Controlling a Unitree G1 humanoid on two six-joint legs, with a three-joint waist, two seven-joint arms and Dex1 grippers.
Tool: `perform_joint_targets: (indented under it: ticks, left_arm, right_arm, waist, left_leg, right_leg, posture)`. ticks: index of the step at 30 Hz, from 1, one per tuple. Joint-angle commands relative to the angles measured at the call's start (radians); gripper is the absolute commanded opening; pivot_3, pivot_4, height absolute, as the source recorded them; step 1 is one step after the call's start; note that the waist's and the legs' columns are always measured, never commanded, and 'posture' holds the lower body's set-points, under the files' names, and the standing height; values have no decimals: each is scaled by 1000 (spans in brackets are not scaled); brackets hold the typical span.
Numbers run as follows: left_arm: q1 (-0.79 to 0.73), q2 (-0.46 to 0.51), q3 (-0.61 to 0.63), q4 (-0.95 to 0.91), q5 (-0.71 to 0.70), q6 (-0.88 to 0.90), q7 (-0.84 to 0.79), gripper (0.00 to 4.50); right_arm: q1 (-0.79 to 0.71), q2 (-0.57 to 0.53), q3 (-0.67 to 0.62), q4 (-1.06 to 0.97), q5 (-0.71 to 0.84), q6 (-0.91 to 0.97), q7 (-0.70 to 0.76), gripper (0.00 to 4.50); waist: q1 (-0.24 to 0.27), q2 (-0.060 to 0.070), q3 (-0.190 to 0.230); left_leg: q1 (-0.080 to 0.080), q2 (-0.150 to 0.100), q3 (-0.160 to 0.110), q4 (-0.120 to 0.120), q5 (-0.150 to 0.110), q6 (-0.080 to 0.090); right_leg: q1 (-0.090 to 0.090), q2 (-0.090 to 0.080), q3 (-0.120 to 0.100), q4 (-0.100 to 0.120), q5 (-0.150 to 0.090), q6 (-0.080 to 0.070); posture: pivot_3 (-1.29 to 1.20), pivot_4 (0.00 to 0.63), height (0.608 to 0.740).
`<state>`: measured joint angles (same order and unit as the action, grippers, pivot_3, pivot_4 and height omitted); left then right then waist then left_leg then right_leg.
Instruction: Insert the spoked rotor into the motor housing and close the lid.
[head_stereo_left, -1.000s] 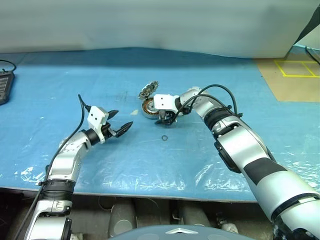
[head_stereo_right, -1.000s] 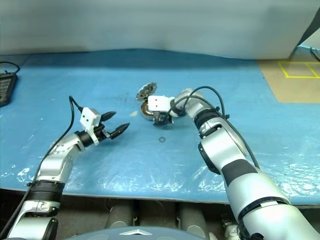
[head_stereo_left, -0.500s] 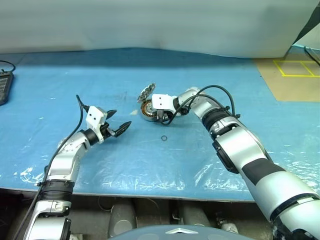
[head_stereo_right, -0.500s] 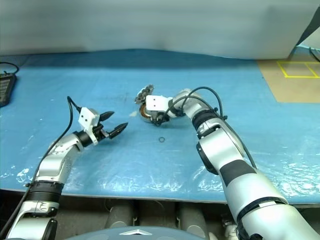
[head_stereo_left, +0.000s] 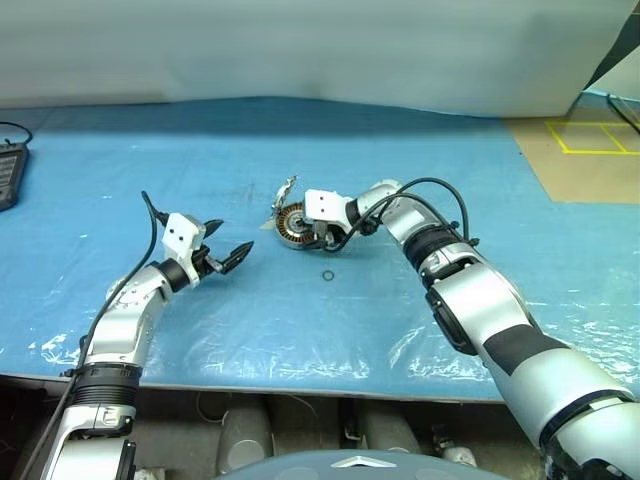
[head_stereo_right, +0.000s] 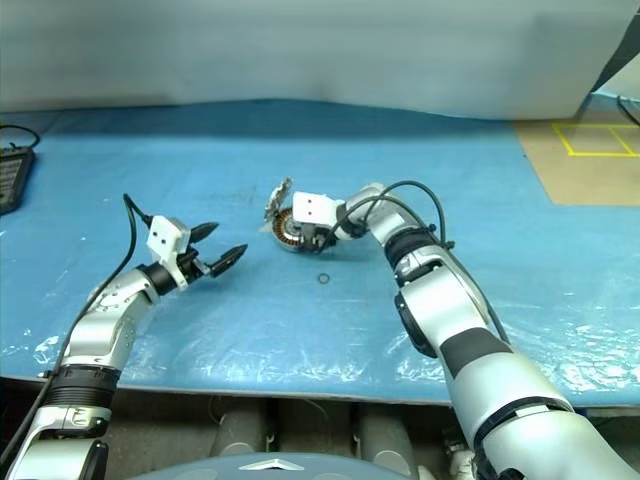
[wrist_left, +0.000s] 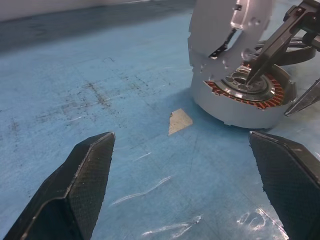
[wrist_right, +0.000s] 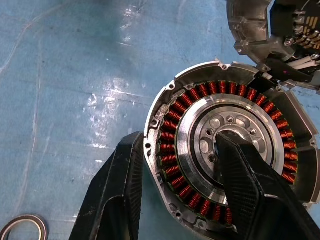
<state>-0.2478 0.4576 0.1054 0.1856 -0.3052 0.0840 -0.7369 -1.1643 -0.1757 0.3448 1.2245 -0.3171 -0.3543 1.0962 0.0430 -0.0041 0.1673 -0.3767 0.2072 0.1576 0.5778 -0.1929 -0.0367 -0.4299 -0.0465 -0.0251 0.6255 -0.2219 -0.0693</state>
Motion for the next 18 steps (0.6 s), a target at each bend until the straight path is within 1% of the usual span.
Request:
perform_joint_targets:
  ticks: [1, 4, 8, 11, 15, 16, 18]
  left_arm:
    - [0, 11, 18, -25, 1, -19, 1, 4500]
    - [-2, 9, 16, -25, 3, -20, 4, 4500]
    - [0, 11, 19, -26, 3, -21, 6, 4500]
    - [12, 15, 25, -35, 2, -20, 10, 4500]
    - [28, 20, 34, -46, 0, -18, 13, 4500]
    - [32, 23, 38, -48, 0, -18, 14, 4500]
    - [37, 27, 43, -49, 0, -20, 17, 4500]
  right_arm:
    - [5, -14, 37, 10, -53, -15, -52, 1851]
    - [7, -10, 59, 31, -76, -12, -101, 1851]
    - [9, -4, 54, 42, -66, 2, -85, 1851]
    - [2, 7, 11, 37, -20, 44, -80, 1851]
    - [-23, 42, -107, 2, 110, 225, 1, 1851]
    - [-32, 48, -129, -20, 136, 298, 19, 1851]
    - [-37, 49, -141, -74, 153, 415, 43, 1851]
  waist:
    - [0, 0, 0]
    - [0, 0, 0]
    - [0, 0, 0]
    - [0, 0, 0]
    - [-1, 0, 0]
    - [-1, 0, 0]
    - [-3, 1, 0]
  left_leg:
    - [0, 0, 0, 0, 0, 0]
    - [0, 0, 0, 0, 0, 0]
    - [5, 0, 0, 0, 0, 0]
    - [7, 0, 0, 0, 0, 0]
    - [7, 0, 0, -1, 0, 0]
    - [6, 0, 0, -1, 0, 0]
    - [5, 1, 0, -2, 0, 0]
  right_leg:
    - [0, 0, 0, 0, 0, 0]
    - [0, 0, 0, 0, 0, 0]
    - [5, 0, 0, 0, 0, 0]
    - [7, 0, 0, 0, 0, 0]
    - [6, 0, 0, -1, 0, 0]
    - [6, 0, 0, -1, 0, 0]
    - [5, 0, 0, -2, 0, 0]
  posture:
    - [0, 150, 740]
    - [0, 150, 740]
    - [0, 150, 740]
    - [0, 150, 740]
    - [0, 150, 740]
    - [0, 150, 740]
    - [0, 150, 740]
